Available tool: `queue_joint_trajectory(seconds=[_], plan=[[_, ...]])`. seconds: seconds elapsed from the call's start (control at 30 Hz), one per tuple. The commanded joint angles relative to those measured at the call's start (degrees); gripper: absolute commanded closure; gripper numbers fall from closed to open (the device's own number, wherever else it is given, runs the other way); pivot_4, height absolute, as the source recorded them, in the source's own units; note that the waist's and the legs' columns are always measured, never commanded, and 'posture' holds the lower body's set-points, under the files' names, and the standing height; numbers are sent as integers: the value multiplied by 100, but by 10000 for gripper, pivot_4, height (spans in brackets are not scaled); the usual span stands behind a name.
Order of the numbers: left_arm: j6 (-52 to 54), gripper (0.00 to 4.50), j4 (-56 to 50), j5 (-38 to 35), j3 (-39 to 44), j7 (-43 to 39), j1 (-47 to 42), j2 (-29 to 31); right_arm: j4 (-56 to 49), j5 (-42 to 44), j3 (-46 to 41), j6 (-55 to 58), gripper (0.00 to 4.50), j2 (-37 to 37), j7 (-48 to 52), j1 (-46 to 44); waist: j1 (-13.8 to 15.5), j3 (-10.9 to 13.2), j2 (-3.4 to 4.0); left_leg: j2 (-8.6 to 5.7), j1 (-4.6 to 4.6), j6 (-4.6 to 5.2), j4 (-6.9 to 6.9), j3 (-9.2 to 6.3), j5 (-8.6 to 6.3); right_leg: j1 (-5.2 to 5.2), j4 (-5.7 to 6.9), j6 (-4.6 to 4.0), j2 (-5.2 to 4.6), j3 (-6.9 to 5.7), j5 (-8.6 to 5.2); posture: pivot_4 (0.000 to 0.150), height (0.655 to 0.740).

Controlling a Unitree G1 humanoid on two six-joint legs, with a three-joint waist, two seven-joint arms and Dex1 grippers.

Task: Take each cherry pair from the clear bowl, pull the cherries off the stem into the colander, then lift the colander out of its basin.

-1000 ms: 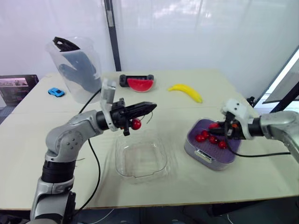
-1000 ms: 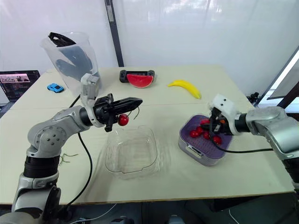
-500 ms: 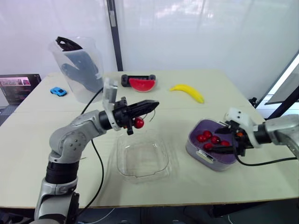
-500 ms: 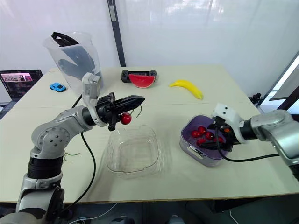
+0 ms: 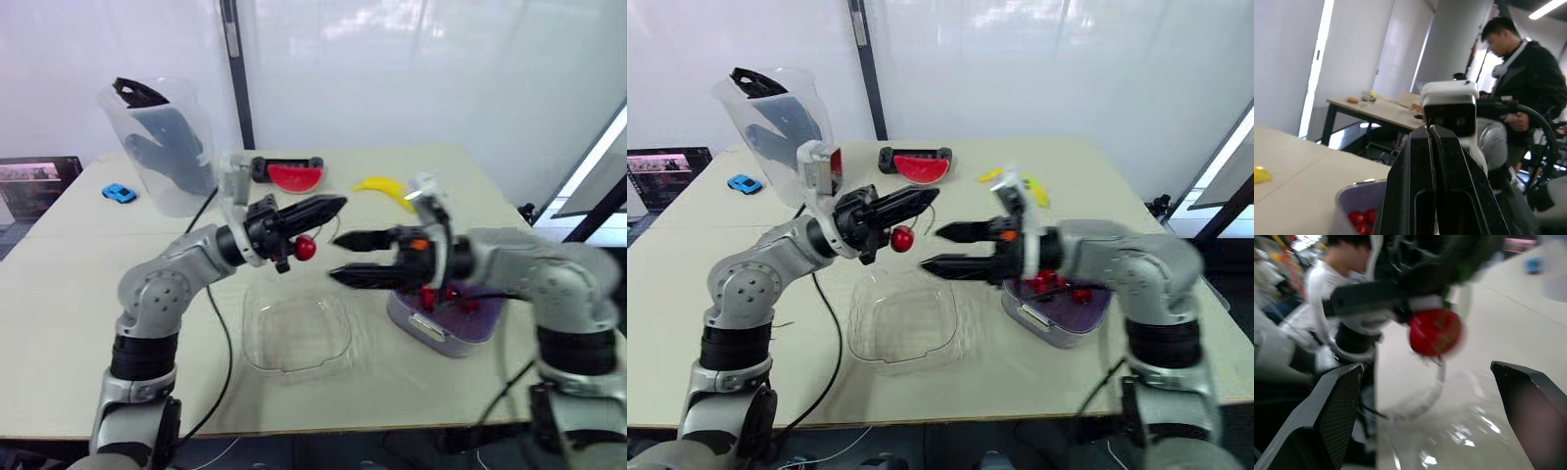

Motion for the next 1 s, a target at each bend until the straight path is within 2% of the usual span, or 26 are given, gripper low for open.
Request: queue_joint_trajectory(seconds=[0.03, 0.23, 0.37, 0.5, 1.0], plan=[[-2, 45000, -155, -87, 73, 18, -121, 27, -58, 156, -44, -63, 351, 382, -516, -159, 3, 0, 0, -4, 0, 0, 1, 1, 0, 1, 0, 0, -4, 1, 0, 1500, 7400], [17, 45000, -178, -91, 70, 24, -112, 67, -19, 452, -153, -12, 351, 679, -861, -229, -24, 0, 0, 0, 0, 5, 2, 0, -3, -2, 1, 0, 2, 1, 0, 1500, 7400], [21, 45000, -188, -67, 64, 9, -88, 81, -8, 578, -184, 5, 13762, 613, -935, -212, -32, 0, 0, 0, 0, 8, 0, 1, -5, -4, 2, 0, 3, 1, 0, 1500, 7400], [25, 45000, -187, -51, 51, -3, -72, 75, -24, 583, -162, -7, 32824, 456, -924, -187, -33, 0, 0, 0, 0, 13, -1, 2, -7, -4, 2, 0, 3, 1, 0, 1500, 7400], [15, 45000, -163, -21, 16, -44, -72, 78, 92, 434, 17, -60, 32824, -151, -578, -77, -30, 0, 0, 0, 0, 14, -1, 2, -8, -3, 1, 0, 4, 2, 0, 1500, 7400]])
